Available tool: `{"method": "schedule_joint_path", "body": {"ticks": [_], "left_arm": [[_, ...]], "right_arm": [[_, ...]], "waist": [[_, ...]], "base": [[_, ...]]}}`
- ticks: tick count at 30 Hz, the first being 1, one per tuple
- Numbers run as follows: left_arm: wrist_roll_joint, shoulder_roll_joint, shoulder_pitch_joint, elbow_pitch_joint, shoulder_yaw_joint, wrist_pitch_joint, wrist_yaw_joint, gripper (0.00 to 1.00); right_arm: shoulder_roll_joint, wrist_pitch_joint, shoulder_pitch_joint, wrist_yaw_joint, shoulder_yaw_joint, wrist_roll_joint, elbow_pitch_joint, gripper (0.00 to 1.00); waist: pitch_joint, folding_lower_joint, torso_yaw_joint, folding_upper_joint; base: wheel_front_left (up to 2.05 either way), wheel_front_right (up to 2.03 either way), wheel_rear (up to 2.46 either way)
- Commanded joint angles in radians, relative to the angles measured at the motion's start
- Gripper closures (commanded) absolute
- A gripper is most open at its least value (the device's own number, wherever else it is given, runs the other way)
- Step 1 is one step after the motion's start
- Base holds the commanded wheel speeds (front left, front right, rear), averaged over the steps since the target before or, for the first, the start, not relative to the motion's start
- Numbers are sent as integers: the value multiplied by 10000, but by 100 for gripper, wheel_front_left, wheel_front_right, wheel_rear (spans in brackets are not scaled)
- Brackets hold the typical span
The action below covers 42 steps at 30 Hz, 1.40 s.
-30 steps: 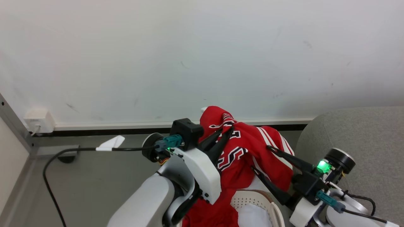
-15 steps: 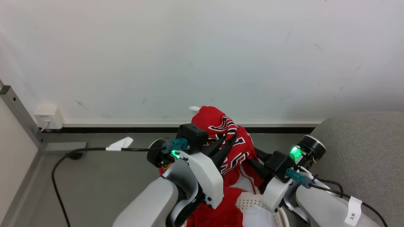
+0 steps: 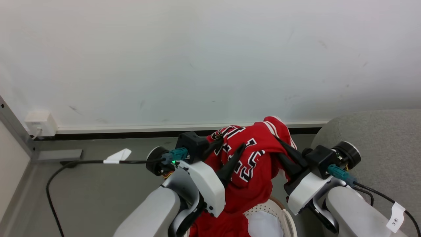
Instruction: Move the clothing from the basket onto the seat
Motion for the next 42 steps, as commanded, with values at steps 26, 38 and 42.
{"method": "schedule_joint_path", "body": {"ticks": [26,38,42], "left_arm": [[215,-303,300,889,-532,-1218,18,0],[153,-492,344,1054,-881,-1327,-60,0],[95,-567,295,1020,-965,-1330,-58,0]], "right_arm": [[-1156,-36,302,-21,-1350,460,-1112,100],[-1894,-36,910,-21,-1968,596,-1951,100],[-1980,-37,1012,-21,-2141,599,-2122,100]], "waist": [[370,-1,-2576,-1],[513,-1,-4058,-1],[578,-1,-4412,-1]], "base": [[0,0,0],[0,0,0],[0,0,0]]}}
